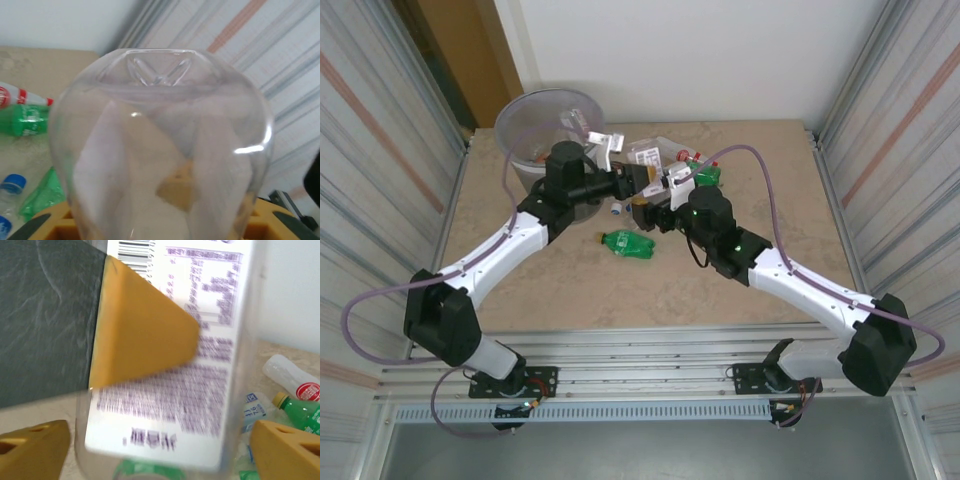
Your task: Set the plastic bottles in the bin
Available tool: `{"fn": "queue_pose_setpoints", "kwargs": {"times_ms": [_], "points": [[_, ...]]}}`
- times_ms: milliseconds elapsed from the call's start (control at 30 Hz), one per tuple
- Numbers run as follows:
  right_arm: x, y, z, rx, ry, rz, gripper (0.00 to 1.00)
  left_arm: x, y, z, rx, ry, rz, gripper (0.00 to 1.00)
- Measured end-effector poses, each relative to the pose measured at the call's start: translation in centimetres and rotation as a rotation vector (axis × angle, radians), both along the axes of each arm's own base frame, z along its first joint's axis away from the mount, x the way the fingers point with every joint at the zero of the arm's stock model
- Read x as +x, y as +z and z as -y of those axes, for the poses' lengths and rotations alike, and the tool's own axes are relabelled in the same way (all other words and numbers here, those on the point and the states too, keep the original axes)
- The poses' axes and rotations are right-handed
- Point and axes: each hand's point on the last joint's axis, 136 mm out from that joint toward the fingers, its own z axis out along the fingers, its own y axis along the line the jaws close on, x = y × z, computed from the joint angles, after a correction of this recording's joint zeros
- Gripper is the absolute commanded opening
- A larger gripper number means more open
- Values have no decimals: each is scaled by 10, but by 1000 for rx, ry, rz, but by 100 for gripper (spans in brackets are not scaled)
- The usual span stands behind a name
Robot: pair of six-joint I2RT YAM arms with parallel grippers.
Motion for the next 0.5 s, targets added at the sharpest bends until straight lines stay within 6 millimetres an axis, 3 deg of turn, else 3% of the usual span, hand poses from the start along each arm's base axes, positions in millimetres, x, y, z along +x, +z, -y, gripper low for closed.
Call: {"fn": "queue_pose_setpoints", "kwargs": {"times_ms": [233, 500], "points": [[-7, 19, 15, 30, -33, 40, 98, 20, 13, -39, -21, 139, 21, 7], [-12, 29, 44, 65, -143, 45, 98, 45, 50, -111, -72, 355, 92, 7]]}}
